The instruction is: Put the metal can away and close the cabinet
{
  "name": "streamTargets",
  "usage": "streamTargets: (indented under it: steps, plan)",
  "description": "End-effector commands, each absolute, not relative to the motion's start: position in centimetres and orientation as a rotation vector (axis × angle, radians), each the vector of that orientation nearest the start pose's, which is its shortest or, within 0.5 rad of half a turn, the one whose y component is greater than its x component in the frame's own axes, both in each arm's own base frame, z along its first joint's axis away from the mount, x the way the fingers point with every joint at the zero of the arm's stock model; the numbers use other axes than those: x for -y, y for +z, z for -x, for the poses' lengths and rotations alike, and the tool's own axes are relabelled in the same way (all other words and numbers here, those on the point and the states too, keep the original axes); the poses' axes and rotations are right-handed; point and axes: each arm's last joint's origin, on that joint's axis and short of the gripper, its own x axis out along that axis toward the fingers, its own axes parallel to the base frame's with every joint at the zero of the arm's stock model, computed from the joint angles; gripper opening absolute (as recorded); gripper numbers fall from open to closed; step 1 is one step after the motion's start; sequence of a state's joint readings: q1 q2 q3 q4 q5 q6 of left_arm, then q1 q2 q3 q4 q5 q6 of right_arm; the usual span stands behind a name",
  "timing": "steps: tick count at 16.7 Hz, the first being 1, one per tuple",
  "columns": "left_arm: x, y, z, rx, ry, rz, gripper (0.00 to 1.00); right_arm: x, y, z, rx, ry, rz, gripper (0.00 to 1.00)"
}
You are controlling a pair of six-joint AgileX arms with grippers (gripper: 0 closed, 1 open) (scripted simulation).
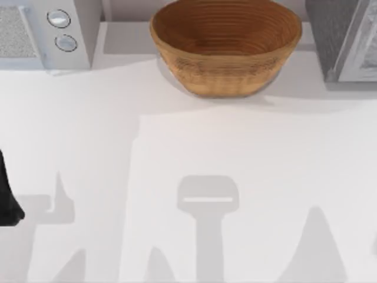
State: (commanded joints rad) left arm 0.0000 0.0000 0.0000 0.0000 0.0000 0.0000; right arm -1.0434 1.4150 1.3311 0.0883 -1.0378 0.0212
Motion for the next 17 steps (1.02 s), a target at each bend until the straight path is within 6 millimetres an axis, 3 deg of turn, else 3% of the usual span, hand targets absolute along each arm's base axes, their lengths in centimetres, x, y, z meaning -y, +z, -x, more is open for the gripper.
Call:
streamTargets:
  steps: [4,7,10,17]
  plan:
    - [0.1,16.0,-10.6,0.000,0.000,0.000,1.00,23.0,46.8,-17.0,-0.011,0.006,-0.009,1.00]
    - [0.1,16.0,-10.6,0.000,0.000,0.000,1.00,20.9,49.8,-15.9,-0.009,0.005,-0.006,1.00]
    - [0.1,16.0,-10.6,0.000,0.000,0.000,1.00,20.0,50.9,-15.4,-0.007,0.004,-0.003,1.00]
    - [0.1,16.0,-10.6,0.000,0.000,0.000,1.00,19.7,50.9,-16.1,-0.006,0.006,-0.002,1.00]
